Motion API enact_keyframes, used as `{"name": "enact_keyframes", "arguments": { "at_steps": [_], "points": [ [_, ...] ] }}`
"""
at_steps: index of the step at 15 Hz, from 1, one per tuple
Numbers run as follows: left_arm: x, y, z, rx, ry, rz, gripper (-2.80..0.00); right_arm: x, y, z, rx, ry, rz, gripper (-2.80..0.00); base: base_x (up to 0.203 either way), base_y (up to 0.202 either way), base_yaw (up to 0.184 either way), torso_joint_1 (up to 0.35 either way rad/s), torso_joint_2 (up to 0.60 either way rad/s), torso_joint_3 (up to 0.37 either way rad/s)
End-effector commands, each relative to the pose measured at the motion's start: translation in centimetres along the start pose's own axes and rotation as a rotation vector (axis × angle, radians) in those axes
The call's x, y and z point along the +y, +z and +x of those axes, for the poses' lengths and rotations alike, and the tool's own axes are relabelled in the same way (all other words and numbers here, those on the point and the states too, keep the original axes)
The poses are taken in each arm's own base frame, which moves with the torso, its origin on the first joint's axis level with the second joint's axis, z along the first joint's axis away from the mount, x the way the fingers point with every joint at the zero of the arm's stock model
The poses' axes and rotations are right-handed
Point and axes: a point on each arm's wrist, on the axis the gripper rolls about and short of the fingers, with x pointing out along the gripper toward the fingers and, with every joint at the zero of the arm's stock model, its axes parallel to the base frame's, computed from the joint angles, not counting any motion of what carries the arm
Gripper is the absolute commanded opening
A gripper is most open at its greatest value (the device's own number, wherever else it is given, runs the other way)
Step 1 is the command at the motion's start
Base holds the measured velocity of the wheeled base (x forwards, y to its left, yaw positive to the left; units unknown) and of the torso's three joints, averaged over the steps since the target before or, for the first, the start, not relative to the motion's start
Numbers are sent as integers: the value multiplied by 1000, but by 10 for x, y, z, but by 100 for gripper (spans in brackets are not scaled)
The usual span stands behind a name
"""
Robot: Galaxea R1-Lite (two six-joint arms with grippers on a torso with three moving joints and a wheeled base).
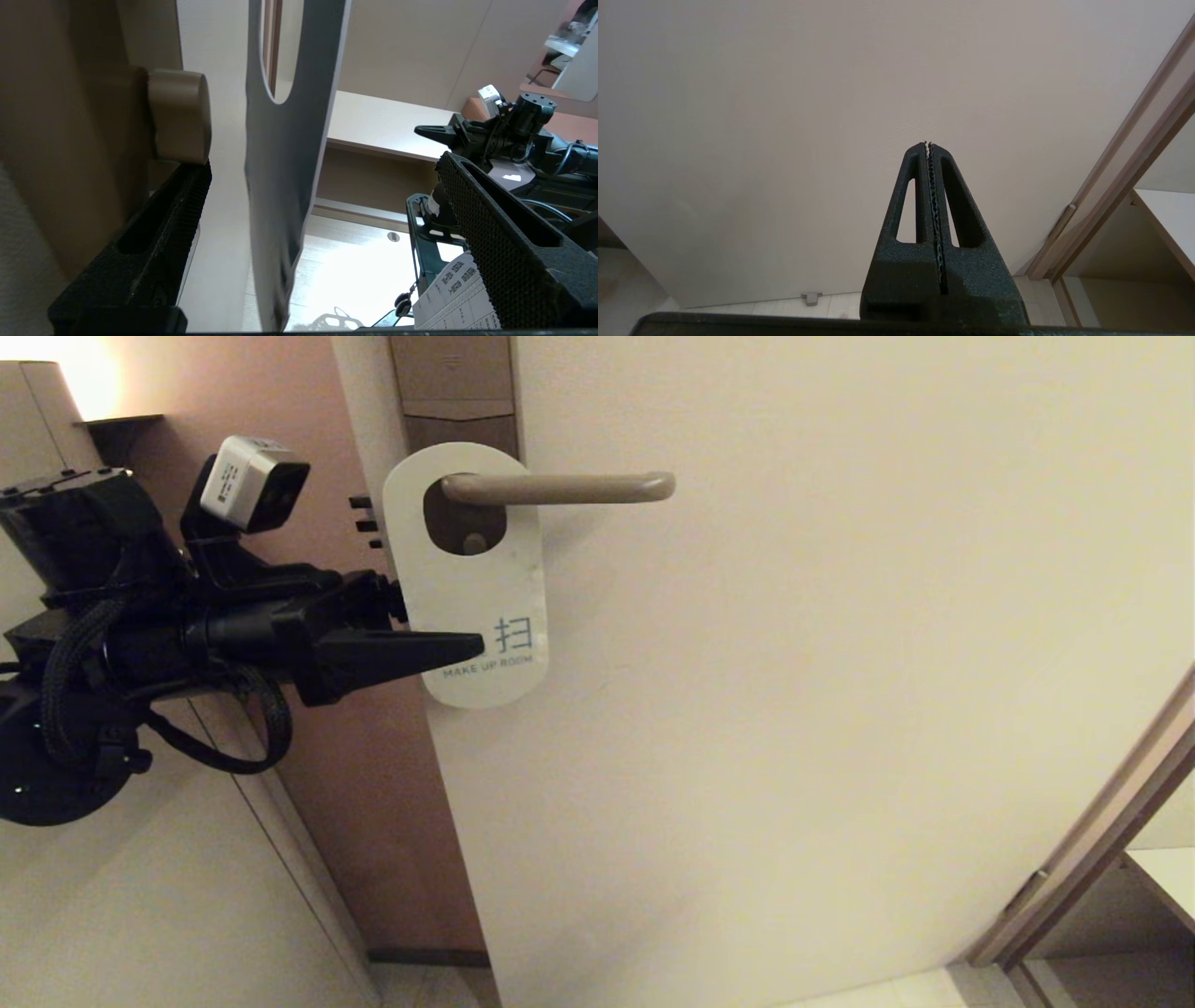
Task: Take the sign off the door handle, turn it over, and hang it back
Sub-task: Take down the sign
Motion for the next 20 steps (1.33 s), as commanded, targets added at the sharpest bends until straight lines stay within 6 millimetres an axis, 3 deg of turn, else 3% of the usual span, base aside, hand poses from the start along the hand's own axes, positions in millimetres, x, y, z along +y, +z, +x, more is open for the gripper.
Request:
{"name": "enact_keyframes", "arguments": {
  "at_steps": [1, 6, 7, 20],
  "points": [
    [0, -1, 2, 2, -12, 2, 0, 0, 0, 0, 1, 0, -1, -280, 0, 0, 0, 0, 0, 0],
    [13, -7, 6, -7, -13, 45, 0, 0, 0, 0, 1, 0, -1, -280, 0, 0, 0, 0, 0, 0],
    [14, -7, 6, -8, -13, 47, -280, 0, 0, 0, 1, -1, -1, -280, 0, 0, 0, 0, 0, 0],
    [0, 8, 2, -36, 32, 87, -280, 0, 0, 0, 1, 0, -1, -280, 0, 0, 0, 0, 0, 0]
  ]
}}
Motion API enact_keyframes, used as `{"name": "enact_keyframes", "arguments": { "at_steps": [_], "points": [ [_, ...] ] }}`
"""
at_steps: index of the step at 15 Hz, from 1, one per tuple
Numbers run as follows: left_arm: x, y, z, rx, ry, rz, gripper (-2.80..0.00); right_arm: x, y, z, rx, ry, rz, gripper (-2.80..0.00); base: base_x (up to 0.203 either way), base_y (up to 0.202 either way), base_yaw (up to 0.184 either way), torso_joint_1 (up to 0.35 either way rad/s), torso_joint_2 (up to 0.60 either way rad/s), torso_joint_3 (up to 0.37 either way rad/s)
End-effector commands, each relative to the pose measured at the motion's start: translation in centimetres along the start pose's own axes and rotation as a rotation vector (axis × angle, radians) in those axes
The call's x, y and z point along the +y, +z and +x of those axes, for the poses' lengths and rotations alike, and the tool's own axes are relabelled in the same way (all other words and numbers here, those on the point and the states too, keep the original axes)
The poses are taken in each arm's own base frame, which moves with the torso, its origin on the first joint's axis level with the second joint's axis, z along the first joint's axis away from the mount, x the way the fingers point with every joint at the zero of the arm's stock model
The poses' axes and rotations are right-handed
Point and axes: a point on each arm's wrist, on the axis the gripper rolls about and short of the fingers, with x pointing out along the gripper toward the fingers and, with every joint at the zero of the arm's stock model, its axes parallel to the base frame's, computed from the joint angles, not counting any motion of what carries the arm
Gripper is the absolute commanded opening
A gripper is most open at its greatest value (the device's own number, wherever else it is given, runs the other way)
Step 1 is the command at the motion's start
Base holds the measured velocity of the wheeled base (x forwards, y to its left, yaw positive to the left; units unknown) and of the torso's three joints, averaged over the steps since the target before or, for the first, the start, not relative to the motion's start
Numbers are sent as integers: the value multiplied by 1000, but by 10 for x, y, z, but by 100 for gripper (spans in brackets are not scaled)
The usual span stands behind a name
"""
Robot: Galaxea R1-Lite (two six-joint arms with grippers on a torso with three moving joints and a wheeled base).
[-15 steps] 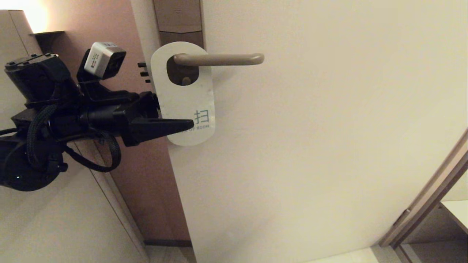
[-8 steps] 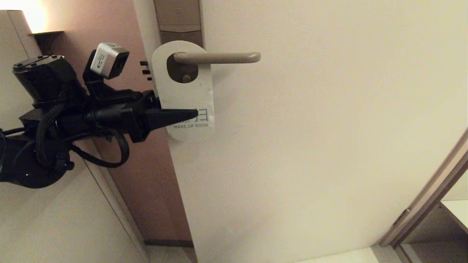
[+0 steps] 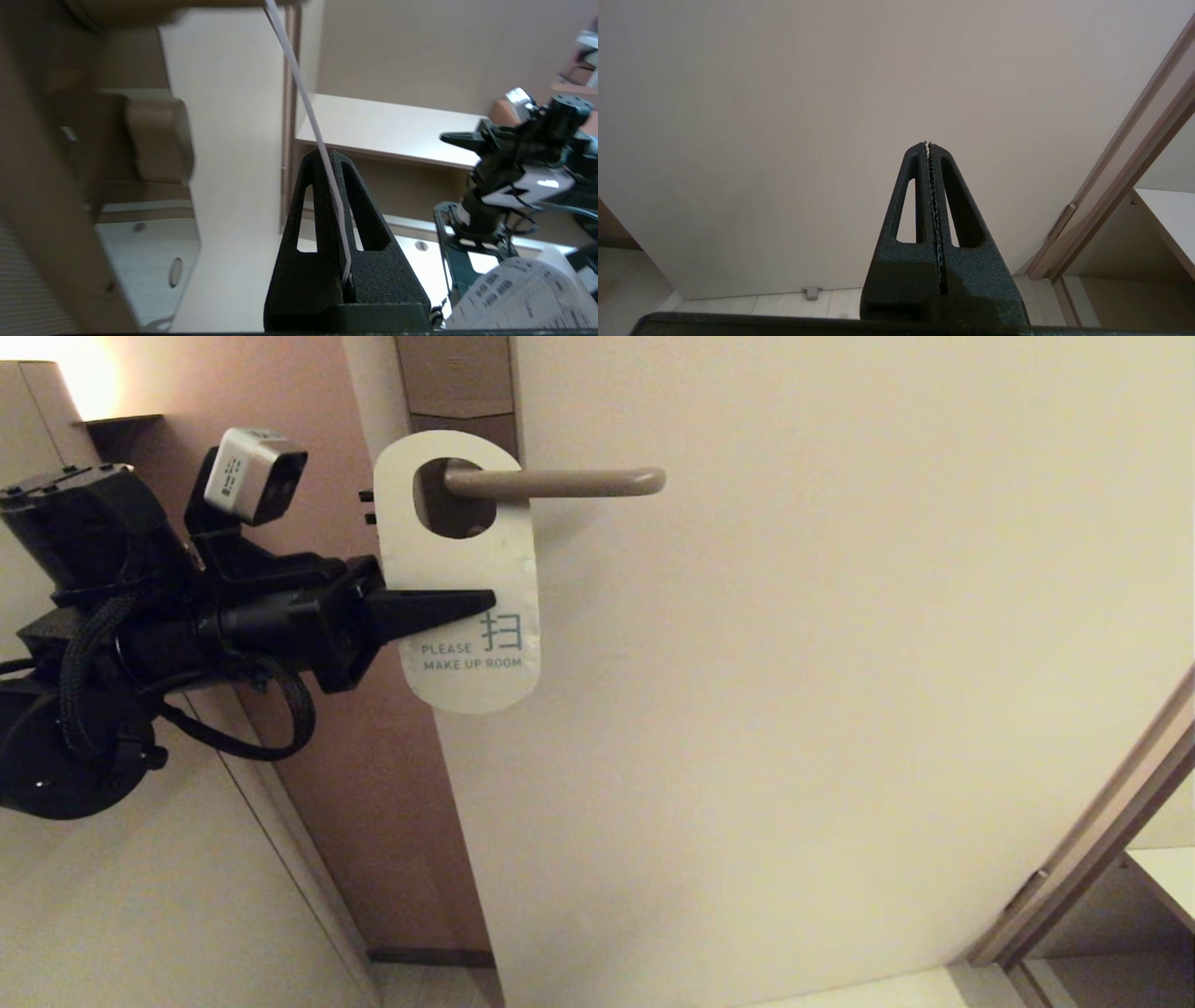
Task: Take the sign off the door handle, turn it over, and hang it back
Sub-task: Take down the sign
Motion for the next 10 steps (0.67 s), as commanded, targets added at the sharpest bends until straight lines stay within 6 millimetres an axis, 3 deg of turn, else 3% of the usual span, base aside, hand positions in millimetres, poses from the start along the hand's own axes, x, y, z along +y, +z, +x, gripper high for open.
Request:
{"name": "enact_keyframes", "arguments": {
  "at_steps": [1, 10],
  "points": [
    [-6, 7, -1, -13, 9, 21, -280, 0, 0, 0, 1, 0, 0, -280, 0, 0, 0, 0, 0, 0],
    [-30, 4, 20, 13, 220, 7, -280, 0, 0, 0, 1, -1, 0, -280, 0, 0, 0, 0, 0, 0]
  ]
}}
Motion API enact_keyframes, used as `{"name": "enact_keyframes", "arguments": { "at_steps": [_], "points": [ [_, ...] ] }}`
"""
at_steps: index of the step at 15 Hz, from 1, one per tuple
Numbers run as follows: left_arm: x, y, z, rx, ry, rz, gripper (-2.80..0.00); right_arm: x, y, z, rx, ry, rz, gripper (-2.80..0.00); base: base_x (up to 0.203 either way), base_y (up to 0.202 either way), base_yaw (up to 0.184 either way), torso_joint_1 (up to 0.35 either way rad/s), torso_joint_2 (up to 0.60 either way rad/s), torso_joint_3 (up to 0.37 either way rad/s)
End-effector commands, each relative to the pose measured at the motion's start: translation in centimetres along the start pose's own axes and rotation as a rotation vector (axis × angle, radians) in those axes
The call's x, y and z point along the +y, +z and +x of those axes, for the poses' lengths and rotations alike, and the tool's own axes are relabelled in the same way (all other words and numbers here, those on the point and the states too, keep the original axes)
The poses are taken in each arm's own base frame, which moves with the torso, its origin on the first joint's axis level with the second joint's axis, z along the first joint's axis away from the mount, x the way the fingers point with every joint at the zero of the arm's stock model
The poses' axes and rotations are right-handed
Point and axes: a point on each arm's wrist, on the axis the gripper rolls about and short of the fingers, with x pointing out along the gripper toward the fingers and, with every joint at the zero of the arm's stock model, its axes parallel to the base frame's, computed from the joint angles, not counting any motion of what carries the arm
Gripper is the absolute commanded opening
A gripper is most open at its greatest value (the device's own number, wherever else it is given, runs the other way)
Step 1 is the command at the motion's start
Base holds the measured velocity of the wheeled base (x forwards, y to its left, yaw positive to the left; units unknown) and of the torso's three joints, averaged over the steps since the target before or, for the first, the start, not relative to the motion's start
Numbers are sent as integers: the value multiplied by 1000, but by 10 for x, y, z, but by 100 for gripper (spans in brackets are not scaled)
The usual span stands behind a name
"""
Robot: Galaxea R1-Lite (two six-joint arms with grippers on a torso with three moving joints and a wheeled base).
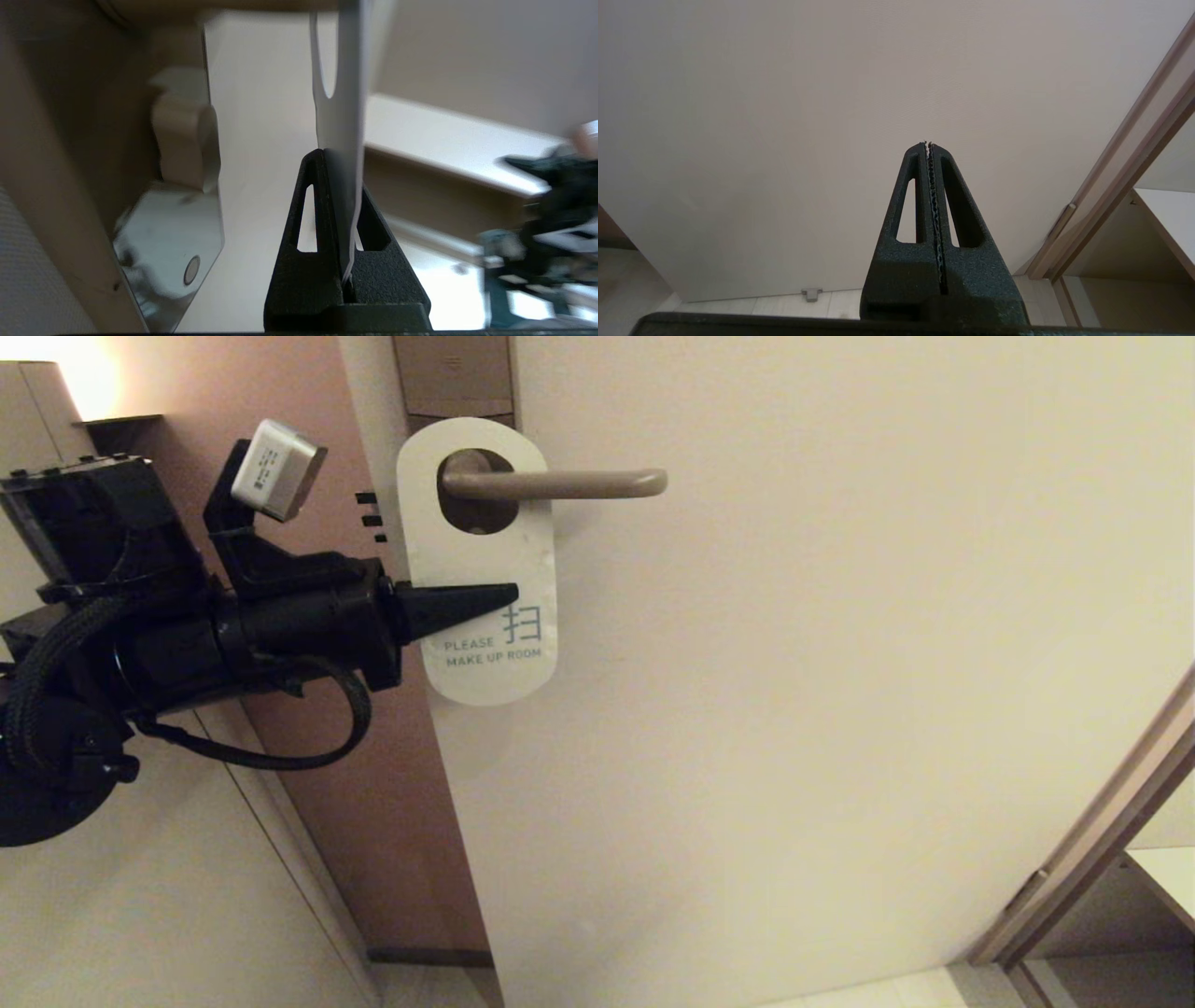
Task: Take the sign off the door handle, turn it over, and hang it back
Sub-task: Take down the sign
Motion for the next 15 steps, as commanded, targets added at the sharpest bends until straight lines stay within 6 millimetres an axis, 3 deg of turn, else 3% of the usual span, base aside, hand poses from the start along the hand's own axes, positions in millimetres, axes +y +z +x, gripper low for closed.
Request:
{"name": "enact_keyframes", "arguments": {
  "at_steps": [1, 15],
  "points": [
    [-10, 1, 4, 8, 25, 36, -280, 0, 0, 0, 1, 0, -1, -280, 0, 0, 0, 0, 0, 0],
    [-62, 1, 41, 16, 314, 116, -280, 0, 0, 0, 1, 0, -1, -280, 0, 0, 0, 0, 0, 0]
  ]
}}
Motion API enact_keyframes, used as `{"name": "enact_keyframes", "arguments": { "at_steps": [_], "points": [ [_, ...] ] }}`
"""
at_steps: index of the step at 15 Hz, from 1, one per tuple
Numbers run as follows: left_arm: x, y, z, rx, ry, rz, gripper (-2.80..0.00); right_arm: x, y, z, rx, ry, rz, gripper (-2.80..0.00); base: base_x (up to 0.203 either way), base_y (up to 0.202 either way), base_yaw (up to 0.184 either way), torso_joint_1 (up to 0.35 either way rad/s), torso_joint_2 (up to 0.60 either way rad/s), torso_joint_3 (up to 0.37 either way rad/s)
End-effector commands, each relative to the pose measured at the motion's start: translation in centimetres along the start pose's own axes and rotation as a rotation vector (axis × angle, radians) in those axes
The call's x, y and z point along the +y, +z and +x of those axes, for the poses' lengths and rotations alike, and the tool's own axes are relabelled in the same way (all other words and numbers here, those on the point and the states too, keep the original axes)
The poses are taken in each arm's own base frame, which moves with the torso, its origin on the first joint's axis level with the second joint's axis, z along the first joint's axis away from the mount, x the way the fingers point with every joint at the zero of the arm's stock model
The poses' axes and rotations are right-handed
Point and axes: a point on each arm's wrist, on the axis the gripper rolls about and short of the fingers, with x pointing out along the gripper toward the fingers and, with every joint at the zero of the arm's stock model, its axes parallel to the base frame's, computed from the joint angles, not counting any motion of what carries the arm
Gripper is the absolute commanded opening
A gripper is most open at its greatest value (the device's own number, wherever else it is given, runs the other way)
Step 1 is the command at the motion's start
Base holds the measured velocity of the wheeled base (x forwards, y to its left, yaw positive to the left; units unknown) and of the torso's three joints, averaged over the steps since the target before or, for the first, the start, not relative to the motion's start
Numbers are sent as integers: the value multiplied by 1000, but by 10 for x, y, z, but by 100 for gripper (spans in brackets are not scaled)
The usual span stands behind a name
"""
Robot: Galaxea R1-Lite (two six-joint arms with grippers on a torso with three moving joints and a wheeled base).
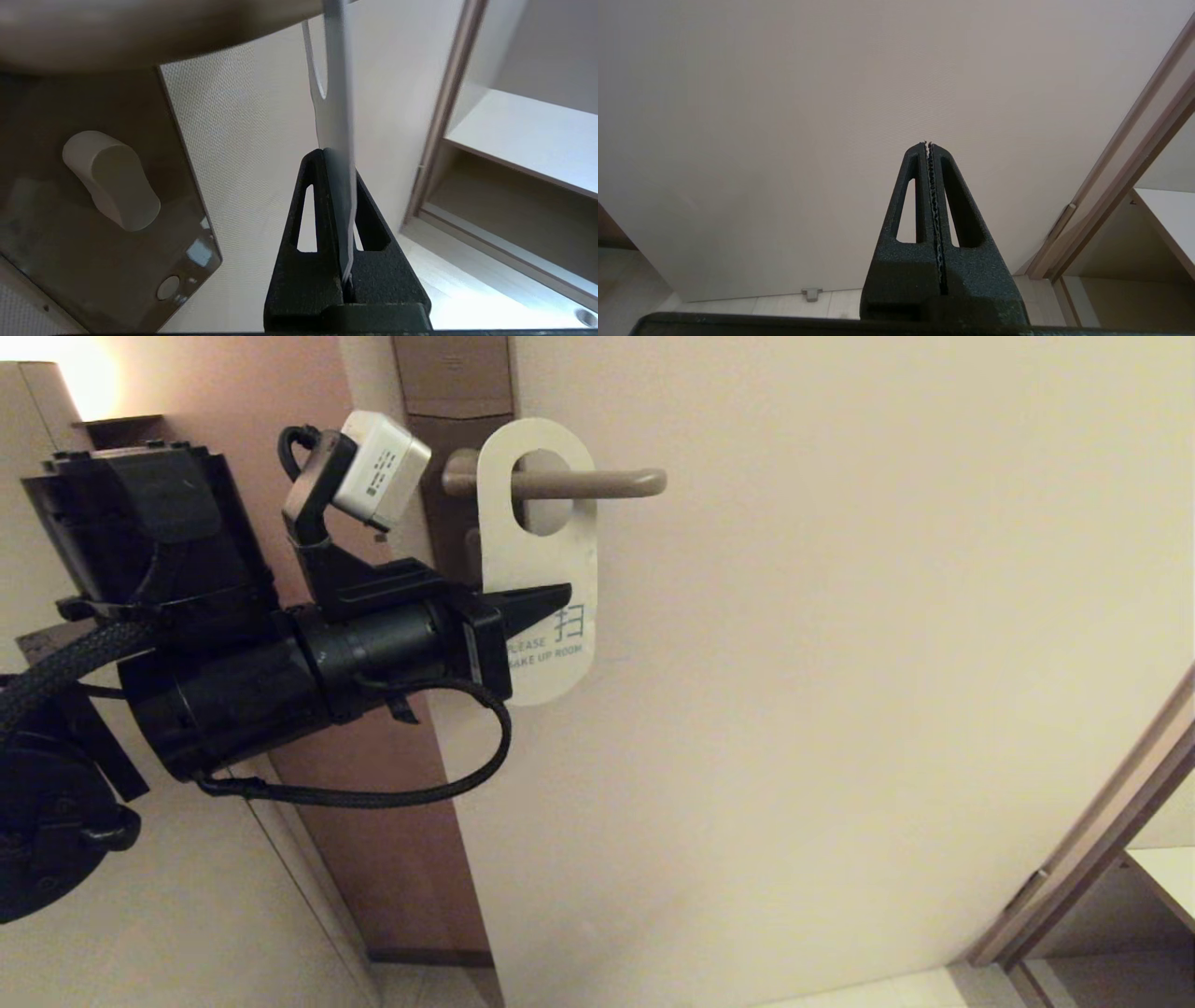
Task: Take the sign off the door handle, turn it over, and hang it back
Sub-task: Take down the sign
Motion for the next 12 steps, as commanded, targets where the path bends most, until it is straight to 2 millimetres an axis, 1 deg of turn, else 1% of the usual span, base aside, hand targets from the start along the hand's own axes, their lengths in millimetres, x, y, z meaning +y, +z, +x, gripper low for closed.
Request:
{"name": "enact_keyframes", "arguments": {
  "at_steps": [1, 5, 7, 9, 12],
  "points": [
    [-3, -1, 2, 6, -2, 1, -280, 0, 0, 0, 1, 1, -1, -280, 0, 0, 0, 0, 0, 0],
    [-3, -6, 10, 29, 51, 29, -280, 0, 0, 0, 1, 1, -1, -280, 0, 0, 0, 0, 0, 0],
    [-5, -7, 19, 37, 102, 37, -280, 0, 0, 0, 1, 1, -1, -280, 0, 0, 0, 0, 0, 0],
    [-7, -6, 26, 35, 115, 40, -280, 0, 0, 0, 1, 1, -1, -280, 0, 0, 0, 0, 0, 0],
    [-7, -9, 30, 51, 120, 46, -280, 0, 0, 0, 1, -1, -1, -280, 0, 0, 0, 0, 0, 0]
  ]
}}
